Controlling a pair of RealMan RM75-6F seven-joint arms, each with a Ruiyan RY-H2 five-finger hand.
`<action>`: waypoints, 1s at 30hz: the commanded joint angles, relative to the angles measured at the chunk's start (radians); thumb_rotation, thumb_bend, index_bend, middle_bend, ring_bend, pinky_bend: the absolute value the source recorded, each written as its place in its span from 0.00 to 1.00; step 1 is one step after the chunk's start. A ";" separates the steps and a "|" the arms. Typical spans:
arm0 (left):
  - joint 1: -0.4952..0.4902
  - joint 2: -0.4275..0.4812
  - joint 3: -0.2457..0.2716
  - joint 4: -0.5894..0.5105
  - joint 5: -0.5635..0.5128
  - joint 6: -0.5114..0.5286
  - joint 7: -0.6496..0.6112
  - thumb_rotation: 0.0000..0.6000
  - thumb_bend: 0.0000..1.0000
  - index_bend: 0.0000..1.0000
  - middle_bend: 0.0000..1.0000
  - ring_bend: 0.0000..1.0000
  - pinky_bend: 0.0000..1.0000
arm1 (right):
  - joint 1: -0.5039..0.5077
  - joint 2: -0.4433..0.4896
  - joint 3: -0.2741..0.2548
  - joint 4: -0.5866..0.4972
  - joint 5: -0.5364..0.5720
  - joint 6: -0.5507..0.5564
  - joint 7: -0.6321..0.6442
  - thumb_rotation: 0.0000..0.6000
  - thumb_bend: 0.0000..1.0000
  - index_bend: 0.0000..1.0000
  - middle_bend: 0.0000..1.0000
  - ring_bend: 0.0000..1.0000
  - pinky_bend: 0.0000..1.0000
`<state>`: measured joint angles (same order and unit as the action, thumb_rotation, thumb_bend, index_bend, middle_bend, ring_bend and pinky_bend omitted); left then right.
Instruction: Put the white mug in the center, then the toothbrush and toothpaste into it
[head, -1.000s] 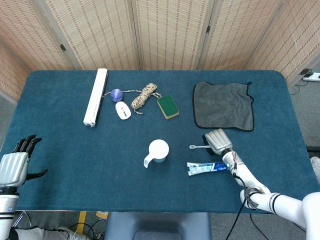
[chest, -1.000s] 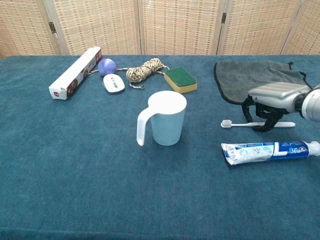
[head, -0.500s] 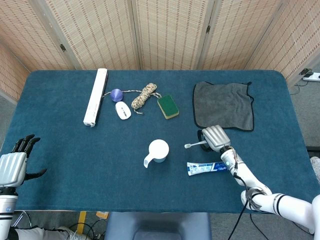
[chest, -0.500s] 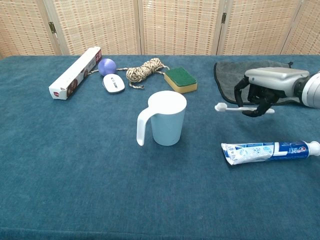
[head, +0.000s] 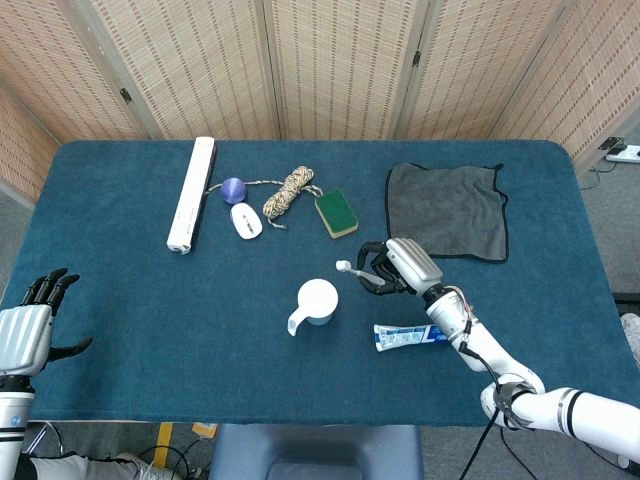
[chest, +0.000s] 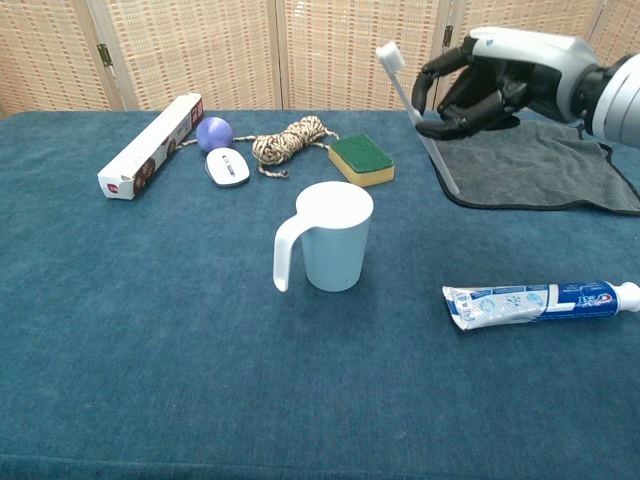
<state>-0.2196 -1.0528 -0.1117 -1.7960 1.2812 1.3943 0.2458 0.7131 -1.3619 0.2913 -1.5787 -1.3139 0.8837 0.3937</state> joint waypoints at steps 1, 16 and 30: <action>0.001 0.005 0.001 -0.009 -0.009 -0.007 0.004 1.00 0.11 0.18 0.14 0.15 0.56 | 0.010 0.012 0.034 -0.049 -0.049 0.018 0.127 1.00 0.34 0.64 0.94 1.00 0.97; 0.011 0.023 0.000 -0.032 0.006 0.012 0.007 1.00 0.11 0.18 0.14 0.15 0.56 | 0.103 -0.112 0.038 -0.004 -0.042 -0.036 0.294 1.00 0.34 0.64 0.94 1.00 0.97; 0.029 0.033 0.005 -0.034 0.001 0.018 -0.006 1.00 0.11 0.18 0.14 0.15 0.56 | 0.124 -0.199 -0.005 0.121 -0.030 -0.076 0.359 1.00 0.32 0.64 0.94 1.00 0.97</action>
<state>-0.1910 -1.0201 -0.1069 -1.8297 1.2819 1.4127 0.2399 0.8361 -1.5601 0.2913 -1.4619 -1.3387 0.8119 0.7474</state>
